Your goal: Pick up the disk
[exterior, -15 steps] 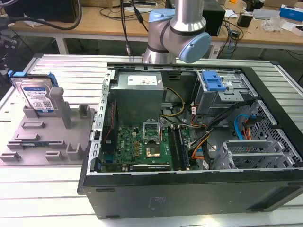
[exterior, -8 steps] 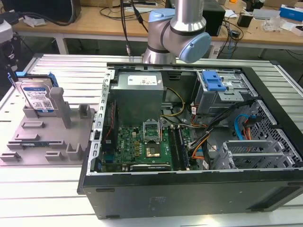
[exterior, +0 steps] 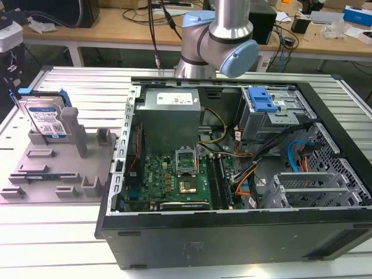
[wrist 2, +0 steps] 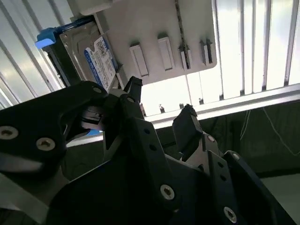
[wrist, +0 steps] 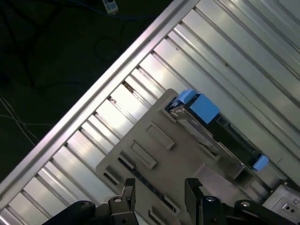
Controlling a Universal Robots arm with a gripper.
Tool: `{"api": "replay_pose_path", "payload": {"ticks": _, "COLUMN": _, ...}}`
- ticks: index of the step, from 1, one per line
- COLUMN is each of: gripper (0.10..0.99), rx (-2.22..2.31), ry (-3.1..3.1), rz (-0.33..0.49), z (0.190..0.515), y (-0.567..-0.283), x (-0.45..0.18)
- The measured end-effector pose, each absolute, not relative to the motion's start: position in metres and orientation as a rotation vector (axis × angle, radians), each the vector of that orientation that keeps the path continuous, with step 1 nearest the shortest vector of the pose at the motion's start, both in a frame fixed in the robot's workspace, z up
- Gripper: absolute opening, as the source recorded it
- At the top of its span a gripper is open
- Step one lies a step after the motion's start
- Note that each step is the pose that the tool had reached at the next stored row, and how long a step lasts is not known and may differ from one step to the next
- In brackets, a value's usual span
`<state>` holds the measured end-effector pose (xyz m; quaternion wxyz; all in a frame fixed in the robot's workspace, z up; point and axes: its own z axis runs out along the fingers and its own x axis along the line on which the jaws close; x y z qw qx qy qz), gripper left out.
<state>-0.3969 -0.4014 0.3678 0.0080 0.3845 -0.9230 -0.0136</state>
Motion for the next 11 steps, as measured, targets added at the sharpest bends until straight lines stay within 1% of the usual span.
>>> {"api": "replay_pose_path", "payload": {"ticks": 11, "gripper": 0.541, "rx": 1.569, "ry": -2.699, "rz": -0.036, "z": 0.3678, "y": -0.4014, "x": -0.3969}}
